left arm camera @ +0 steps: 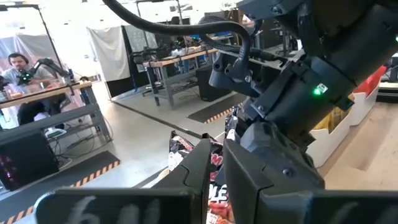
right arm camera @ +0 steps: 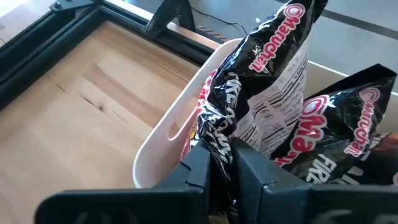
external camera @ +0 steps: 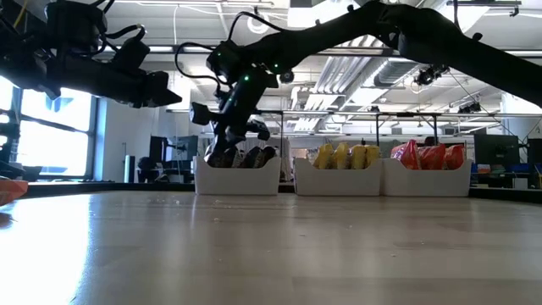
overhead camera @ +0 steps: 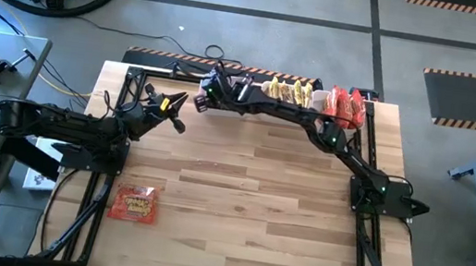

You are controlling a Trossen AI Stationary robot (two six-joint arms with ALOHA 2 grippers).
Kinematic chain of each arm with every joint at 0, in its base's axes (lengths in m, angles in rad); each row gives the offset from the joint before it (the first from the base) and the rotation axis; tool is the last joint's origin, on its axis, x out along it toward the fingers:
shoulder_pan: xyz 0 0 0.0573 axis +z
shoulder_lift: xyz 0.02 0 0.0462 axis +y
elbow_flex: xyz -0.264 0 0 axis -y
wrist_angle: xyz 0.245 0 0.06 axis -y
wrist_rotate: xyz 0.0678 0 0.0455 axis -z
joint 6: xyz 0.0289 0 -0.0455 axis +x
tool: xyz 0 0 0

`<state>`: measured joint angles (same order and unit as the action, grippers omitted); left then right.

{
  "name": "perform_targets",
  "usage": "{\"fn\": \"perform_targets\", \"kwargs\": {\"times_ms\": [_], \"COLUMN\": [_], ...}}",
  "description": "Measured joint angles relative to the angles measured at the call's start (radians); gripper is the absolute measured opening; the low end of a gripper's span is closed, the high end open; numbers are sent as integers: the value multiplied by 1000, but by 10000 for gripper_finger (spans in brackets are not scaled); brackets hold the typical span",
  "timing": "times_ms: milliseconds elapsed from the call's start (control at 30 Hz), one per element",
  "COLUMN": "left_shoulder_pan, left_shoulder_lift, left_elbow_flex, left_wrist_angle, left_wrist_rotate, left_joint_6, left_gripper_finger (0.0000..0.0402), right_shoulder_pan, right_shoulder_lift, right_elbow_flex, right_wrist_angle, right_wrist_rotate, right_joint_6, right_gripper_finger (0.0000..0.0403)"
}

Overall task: Sort Maruchan noodles
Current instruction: Put the black noodle into the left white bin

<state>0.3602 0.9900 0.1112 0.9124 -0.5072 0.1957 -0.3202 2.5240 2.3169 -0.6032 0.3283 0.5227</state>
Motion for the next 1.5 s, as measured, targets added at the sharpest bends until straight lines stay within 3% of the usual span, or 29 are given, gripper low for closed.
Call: {"fn": "perform_targets", "kwargs": {"times_ms": [200,433,533,667,900,1167,1500], "left_shoulder_pan": [0,0,0,0,0,0,-3], "left_shoulder_lift": [0,0,0,0,0,0,0], "left_elbow_flex": [0,0,0,0,0,0,0], "left_wrist_angle": [-1,-2,-8,-16,-17,-17,-33], "left_wrist_rotate": [0,0,0,0,1,8,121], "left_joint_6": [0,-1,-1,8,8,8,-9], "left_gripper_finger": [35,35,35,35,35,35,35], "right_shoulder_pan": [1,0,6,15,23,23,75], "right_shoulder_lift": [6,-11,-35,-83,-97,-90,-140], "right_elbow_flex": [12,34,35,37,16,-123,-152], "right_wrist_angle": [-13,-60,-65,-129,-142,19,47], "right_wrist_rotate": [20,25,43,39,45,-3,37], "right_joint_6": [-1,-64,-148,-205,-208,-168,-361], "right_gripper_finger": [54,137,152,126,10,16,0]}}
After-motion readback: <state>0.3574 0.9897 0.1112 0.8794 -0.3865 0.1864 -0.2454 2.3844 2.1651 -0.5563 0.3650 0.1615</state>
